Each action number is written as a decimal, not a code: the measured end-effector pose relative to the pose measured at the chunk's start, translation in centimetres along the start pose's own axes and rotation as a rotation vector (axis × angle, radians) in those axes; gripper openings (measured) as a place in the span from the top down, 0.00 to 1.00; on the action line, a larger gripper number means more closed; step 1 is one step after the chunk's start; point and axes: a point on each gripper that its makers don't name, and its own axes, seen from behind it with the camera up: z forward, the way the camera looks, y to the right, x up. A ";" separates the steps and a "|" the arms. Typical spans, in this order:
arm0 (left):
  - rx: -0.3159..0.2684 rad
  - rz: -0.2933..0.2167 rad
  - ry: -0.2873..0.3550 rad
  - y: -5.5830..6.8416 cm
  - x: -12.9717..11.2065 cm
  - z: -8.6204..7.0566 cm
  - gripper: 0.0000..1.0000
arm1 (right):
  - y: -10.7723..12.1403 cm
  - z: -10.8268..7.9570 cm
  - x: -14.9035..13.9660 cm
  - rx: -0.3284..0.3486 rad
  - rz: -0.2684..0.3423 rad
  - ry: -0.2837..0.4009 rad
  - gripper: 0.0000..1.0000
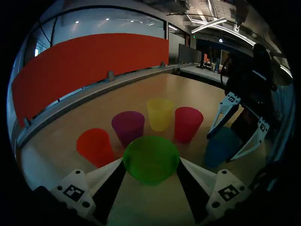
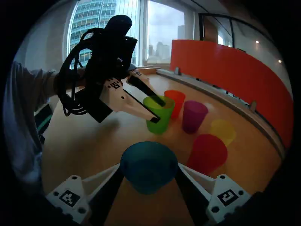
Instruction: Pour water
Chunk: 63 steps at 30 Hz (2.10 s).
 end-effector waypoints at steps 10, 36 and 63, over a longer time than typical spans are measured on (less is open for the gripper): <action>0.021 0.001 0.090 0.6 2.8 -3.0 0.13 | 0.3 -2.2 3.2 -0.033 0.012 0.079 0.09; 0.049 0.025 0.307 4.3 9.8 -10.7 0.13 | 1.6 -8.8 12.3 -0.131 -0.013 0.301 0.09; 0.033 0.022 0.458 7.0 12.7 -14.6 0.12 | 2.0 -10.7 15.6 -0.158 -0.014 0.396 0.09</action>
